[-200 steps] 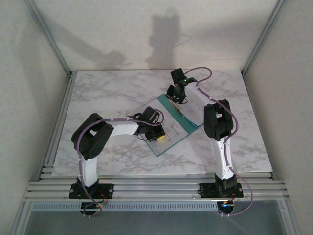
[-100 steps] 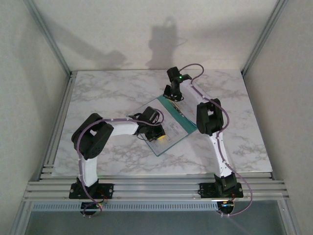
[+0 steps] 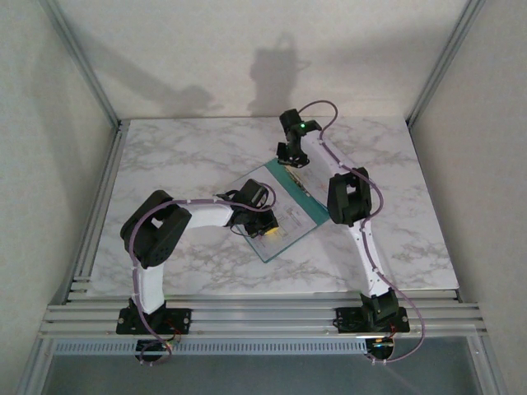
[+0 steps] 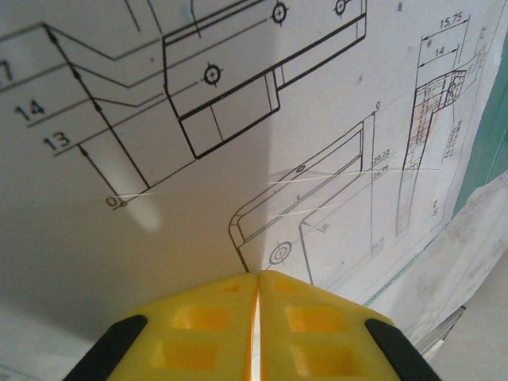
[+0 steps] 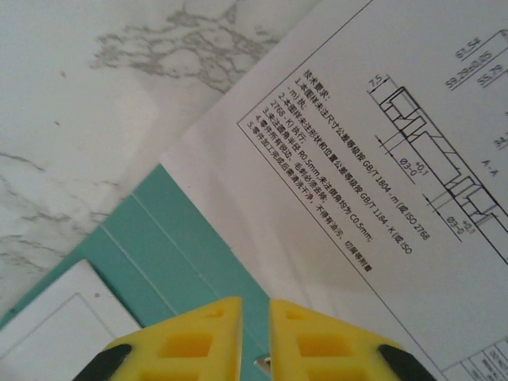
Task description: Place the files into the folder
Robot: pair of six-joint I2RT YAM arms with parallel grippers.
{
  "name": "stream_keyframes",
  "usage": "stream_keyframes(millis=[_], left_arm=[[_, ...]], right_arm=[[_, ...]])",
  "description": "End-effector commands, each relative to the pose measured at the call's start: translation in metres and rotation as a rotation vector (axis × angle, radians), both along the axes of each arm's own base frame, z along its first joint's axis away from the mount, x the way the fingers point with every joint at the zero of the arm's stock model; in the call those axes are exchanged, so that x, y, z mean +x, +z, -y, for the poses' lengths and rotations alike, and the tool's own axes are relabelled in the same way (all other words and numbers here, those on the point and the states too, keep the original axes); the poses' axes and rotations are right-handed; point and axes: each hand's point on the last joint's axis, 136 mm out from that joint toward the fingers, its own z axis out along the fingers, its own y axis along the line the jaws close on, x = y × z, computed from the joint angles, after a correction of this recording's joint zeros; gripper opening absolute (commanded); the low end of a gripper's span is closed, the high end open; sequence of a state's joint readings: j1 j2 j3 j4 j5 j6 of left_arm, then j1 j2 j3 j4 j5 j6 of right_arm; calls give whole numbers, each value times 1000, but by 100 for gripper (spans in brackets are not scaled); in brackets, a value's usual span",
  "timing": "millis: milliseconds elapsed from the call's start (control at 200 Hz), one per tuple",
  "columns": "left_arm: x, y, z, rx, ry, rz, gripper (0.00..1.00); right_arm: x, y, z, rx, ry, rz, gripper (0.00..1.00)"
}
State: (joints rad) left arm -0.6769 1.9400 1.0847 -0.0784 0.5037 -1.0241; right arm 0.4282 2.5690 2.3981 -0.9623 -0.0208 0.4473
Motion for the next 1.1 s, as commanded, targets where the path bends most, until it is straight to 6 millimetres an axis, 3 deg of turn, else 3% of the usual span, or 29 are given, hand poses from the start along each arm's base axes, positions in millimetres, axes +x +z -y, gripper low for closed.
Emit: stream_keyframes(millis=[0, 380, 686, 921, 1091], left_arm=[[-8, -37, -24, 112, 36, -64, 10], [-7, -37, -22, 113, 36, -64, 10], [-9, -42, -24, 119, 66, -84, 9], [-8, -45, -25, 119, 107, -95, 8], [-7, -45, -26, 117, 124, -96, 8]], right_arm=[[-5, -5, 1, -49, 61, -18, 17], [-8, -5, 4, -80, 76, -22, 14], [-9, 31, 2, -44, 72, 38, 12], [-28, 49, 14, -53, 77, 55, 11], [-56, 55, 32, -65, 56, 49, 11]])
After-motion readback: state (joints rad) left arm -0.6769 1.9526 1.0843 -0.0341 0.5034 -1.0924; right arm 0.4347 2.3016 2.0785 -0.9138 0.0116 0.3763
